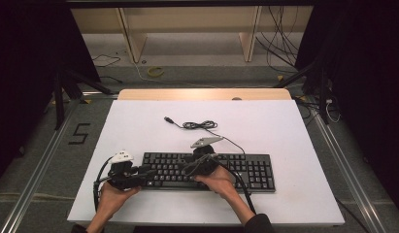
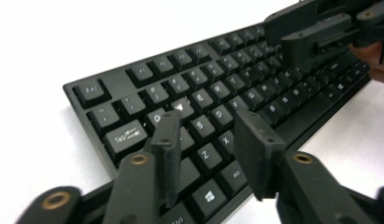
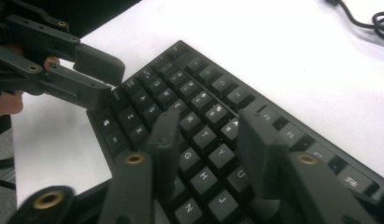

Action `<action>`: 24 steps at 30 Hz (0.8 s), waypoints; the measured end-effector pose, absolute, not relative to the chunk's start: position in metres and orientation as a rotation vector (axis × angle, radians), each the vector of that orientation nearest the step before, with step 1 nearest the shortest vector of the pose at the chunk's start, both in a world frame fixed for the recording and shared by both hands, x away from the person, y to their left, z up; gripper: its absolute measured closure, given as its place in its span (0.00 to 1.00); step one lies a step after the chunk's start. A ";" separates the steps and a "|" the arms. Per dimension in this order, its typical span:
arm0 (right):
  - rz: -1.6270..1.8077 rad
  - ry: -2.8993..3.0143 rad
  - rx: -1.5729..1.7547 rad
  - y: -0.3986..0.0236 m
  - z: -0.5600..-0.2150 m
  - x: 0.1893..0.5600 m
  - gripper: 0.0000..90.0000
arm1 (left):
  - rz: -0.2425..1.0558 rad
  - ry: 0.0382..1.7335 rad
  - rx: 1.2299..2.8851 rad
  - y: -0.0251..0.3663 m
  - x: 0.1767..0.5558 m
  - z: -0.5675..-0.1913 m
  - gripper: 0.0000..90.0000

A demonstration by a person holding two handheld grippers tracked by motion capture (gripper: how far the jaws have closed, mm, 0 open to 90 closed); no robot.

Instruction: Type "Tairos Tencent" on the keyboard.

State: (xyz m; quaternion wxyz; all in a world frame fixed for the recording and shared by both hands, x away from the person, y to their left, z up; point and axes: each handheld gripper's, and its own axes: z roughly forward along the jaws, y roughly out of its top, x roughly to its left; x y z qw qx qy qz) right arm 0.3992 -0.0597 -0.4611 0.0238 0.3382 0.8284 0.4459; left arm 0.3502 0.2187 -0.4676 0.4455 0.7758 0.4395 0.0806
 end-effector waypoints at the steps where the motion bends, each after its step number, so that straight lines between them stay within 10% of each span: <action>1: 1.385 2.561 1.051 -0.061 -0.460 0.399 0.62 | 0.201 1.089 1.917 0.218 0.351 -0.468 0.64; 14: 1.398 2.528 1.050 -0.072 -0.454 0.393 0.43 | 0.213 1.069 1.884 0.215 0.355 -0.469 0.47; 24: 1.403 2.501 1.062 -0.083 -0.450 0.392 0.41 | 0.215 1.050 1.880 0.217 0.357 -0.470 0.68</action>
